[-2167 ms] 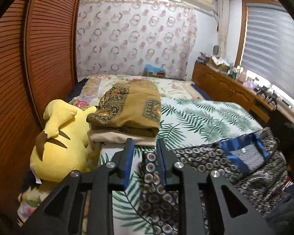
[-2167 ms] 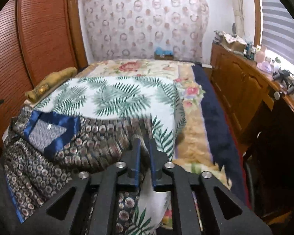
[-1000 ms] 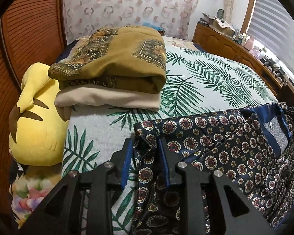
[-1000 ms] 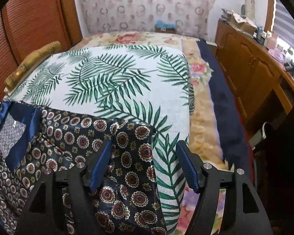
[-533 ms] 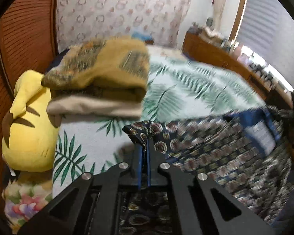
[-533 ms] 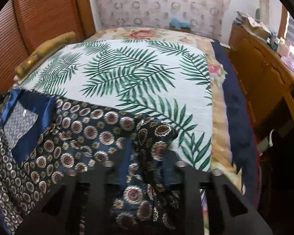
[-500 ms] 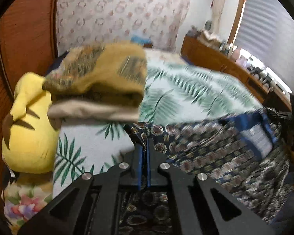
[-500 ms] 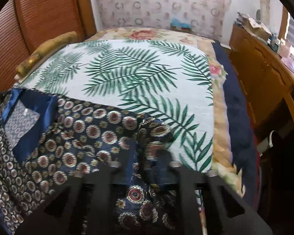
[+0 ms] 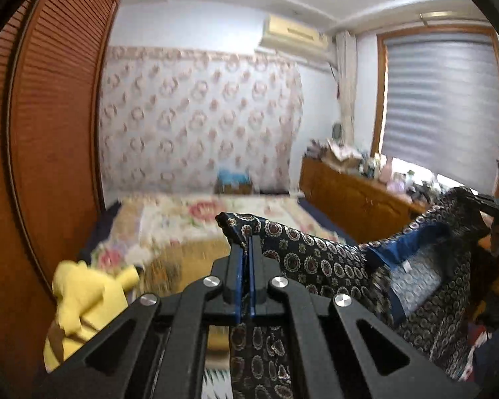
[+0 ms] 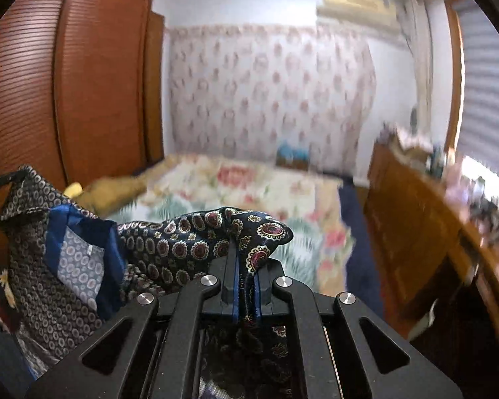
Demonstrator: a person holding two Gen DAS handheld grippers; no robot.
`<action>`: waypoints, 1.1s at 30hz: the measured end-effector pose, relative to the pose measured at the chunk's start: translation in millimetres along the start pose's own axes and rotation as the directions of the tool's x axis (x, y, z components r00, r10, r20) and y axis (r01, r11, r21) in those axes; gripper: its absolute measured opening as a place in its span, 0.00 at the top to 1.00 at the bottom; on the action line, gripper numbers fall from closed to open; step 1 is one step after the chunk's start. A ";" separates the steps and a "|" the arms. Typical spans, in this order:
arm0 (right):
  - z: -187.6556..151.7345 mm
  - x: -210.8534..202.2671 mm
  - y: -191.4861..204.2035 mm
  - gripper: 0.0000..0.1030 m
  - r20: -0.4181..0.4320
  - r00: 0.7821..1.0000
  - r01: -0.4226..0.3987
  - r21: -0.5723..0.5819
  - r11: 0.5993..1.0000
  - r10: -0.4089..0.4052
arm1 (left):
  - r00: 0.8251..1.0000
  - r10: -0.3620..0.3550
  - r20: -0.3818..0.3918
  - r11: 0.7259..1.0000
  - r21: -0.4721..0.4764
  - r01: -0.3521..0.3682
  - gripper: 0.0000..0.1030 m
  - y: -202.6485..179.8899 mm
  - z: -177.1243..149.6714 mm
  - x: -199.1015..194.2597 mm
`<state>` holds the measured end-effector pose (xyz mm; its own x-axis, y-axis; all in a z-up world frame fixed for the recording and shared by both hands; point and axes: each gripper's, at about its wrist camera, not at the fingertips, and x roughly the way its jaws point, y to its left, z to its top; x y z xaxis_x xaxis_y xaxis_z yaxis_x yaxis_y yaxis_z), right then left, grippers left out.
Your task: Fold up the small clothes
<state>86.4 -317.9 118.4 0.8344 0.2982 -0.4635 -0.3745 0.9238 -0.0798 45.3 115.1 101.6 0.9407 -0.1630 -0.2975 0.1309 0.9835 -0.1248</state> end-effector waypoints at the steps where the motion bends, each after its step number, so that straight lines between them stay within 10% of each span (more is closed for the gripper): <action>1: 12.2 -2.3 0.2 0.97 0.022 1.000 0.011 -0.014 1.000 -0.011 | 1.000 0.010 0.014 1.000 0.003 -0.010 1.00 2.9 10.0 4.3; 10: 88.1 51.9 -17.8 0.97 0.068 0.993 0.102 -0.020 0.995 -0.100 | 0.991 0.121 -0.058 0.993 -0.006 -0.122 1.00 49.0 38.5 110.2; 16: 40.8 167.1 -42.2 0.75 -0.172 0.978 0.125 0.044 0.991 -0.116 | 0.934 0.149 -0.324 0.986 -0.021 -0.165 0.89 85.9 -33.4 196.3; 22: -28.4 220.6 -47.0 0.59 -0.335 0.934 0.145 0.043 0.988 -0.123 | 0.916 0.129 -0.379 0.989 -0.012 -0.145 0.71 74.5 -70.5 188.2; 33: -73.5 182.8 -22.2 0.48 -0.327 0.945 0.068 0.091 0.994 -0.035 | 0.916 0.118 -0.385 0.992 0.000 -0.128 0.70 60.9 -100.7 140.5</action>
<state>217.6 -301.6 -29.4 0.6692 0.1707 -0.7232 -0.2782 0.9600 -0.0308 153.9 144.2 -43.1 0.7564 -0.0632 -0.6511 0.0097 0.9963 -0.0854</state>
